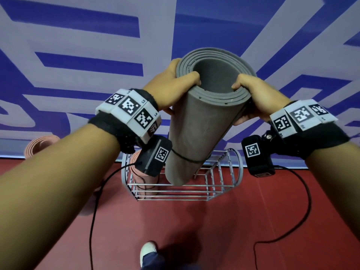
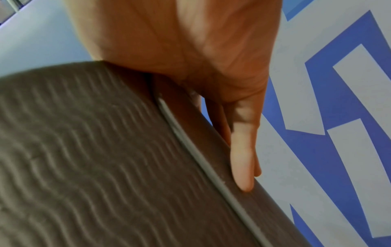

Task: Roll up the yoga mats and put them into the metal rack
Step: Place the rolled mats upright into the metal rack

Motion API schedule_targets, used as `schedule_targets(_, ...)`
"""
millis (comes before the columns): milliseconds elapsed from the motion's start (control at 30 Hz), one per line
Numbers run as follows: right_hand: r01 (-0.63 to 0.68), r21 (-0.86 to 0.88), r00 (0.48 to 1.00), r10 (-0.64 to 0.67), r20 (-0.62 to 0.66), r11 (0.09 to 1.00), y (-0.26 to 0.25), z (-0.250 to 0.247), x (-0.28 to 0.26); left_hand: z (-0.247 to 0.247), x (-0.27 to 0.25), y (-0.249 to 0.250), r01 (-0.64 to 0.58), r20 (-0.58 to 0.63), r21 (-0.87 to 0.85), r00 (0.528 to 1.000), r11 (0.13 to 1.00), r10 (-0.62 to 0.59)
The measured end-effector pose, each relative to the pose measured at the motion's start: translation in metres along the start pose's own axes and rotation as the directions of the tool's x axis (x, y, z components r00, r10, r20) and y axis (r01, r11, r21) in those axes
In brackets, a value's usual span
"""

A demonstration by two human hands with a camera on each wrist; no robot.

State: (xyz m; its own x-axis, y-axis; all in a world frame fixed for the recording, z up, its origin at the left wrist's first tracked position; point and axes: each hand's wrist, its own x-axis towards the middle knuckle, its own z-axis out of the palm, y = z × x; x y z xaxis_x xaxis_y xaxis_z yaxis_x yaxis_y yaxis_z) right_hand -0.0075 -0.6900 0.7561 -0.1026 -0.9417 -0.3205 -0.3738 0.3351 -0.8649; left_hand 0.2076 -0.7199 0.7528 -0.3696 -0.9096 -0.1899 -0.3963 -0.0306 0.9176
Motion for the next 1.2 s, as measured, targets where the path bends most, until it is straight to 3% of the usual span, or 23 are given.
schedule_targets(267, 0.011, 0.024, 0.998, -0.013, 0.055, 1.000, -0.022, -0.001, 0.021, -0.011, 0.009, 0.012, 0.035, -0.105, -0.012, 0.994, 0.999, -0.036)
schedule_targets(600, 0.029, 0.007, 1.000, -0.029, 0.010, 1.000, -0.009, 0.015, 0.042, -0.013, 0.017, -0.007, 0.040, -0.166, 0.028, 0.986, 0.999, -0.035)
schedule_targets(1200, -0.032, -0.056, 0.998, 0.034, 0.047, 0.998, -0.011, 0.025, 0.036, -0.021, 0.010, -0.020, 0.086, -0.088, -0.011, 0.992, 0.996, -0.086)
